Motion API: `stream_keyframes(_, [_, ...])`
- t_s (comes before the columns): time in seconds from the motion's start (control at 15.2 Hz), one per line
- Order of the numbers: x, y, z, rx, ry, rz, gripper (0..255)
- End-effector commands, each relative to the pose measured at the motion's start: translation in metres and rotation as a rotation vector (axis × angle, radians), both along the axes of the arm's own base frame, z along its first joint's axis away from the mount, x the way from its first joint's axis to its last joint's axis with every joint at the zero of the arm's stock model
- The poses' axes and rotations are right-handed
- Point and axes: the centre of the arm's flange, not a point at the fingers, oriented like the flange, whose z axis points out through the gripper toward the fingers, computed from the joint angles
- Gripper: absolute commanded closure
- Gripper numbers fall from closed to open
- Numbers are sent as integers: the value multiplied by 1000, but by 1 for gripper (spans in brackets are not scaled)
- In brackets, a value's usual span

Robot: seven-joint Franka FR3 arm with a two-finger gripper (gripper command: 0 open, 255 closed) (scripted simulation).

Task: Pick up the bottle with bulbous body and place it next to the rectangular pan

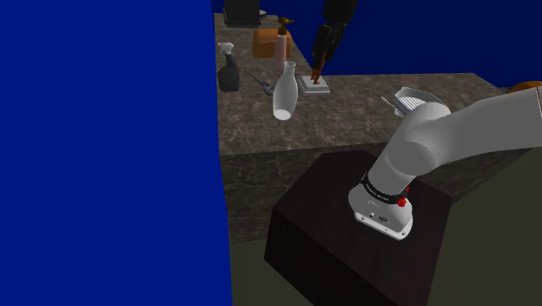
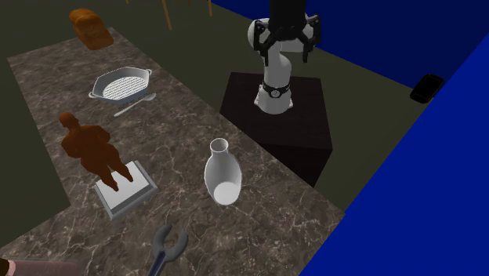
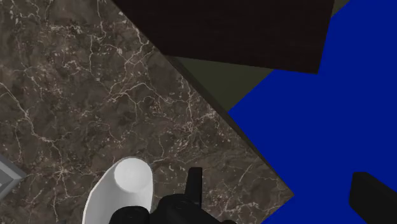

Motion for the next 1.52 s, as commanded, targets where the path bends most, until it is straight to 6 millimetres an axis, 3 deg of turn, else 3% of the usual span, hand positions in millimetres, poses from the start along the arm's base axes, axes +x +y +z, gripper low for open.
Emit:
stream_keyframes(0.0, [0, 0, 0, 0, 0, 0, 0])
stream_keyframes(1.32, [178, -125, -105, -98, -108, -74, 0])
stream_keyframes(1.45, [180, -125, -115, -98, -108, -74, 0])
